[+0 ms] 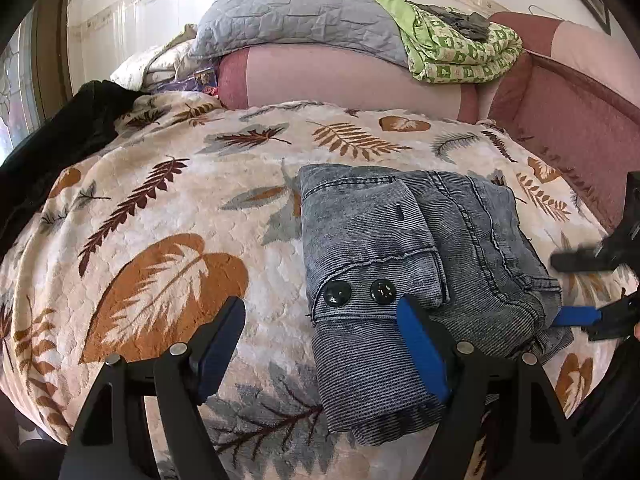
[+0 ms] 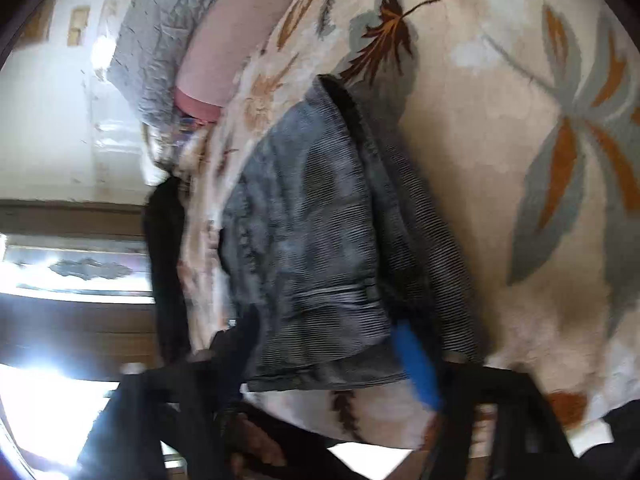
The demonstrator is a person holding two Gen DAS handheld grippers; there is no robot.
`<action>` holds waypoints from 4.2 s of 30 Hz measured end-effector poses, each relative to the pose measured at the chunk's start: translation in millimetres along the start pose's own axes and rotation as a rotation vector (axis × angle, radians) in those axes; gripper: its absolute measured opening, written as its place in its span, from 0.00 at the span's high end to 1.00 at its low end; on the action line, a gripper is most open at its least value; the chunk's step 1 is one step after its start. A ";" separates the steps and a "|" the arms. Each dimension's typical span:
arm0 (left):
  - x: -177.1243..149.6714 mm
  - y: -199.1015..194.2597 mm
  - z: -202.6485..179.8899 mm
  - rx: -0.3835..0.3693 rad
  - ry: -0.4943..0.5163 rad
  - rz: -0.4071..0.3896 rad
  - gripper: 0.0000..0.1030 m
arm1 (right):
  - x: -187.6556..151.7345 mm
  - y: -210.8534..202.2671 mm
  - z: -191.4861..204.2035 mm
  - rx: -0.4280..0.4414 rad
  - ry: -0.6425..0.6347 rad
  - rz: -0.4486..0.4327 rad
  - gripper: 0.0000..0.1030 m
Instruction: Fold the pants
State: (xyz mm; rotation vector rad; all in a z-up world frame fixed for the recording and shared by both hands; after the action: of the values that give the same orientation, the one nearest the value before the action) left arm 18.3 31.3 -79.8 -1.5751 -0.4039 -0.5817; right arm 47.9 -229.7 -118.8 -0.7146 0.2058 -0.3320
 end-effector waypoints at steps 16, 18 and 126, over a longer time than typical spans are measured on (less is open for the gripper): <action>1.8 -17.5 5.0 0.011 0.015 -0.062 0.20 | -35.3 -21.9 61.4 -0.382 -0.403 -0.163 0.85; 4.5 -28.3 0.6 0.012 0.023 -0.116 0.20 | -31.8 -11.8 43.6 -0.433 -0.383 -0.136 0.86; 17.7 18.8 18.2 -0.438 -0.249 0.044 0.17 | 52.0 28.7 125.6 -0.529 -0.480 -0.028 0.42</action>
State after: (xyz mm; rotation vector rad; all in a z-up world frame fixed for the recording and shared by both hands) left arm 45.7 46.1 -85.2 -2.0839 -0.4461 -0.4592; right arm 139.8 -152.3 -49.0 -1.2963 -0.1827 -0.1210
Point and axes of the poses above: each gripper's, at about its wrist camera, not at the fingertips, and y roughly the way its jaws point, z to its left, x to its top, the point moved 3 cm from there along y, roughly the way its jaws point, and after that the axes turned 9 degrees about z, right-handed, at the moved point
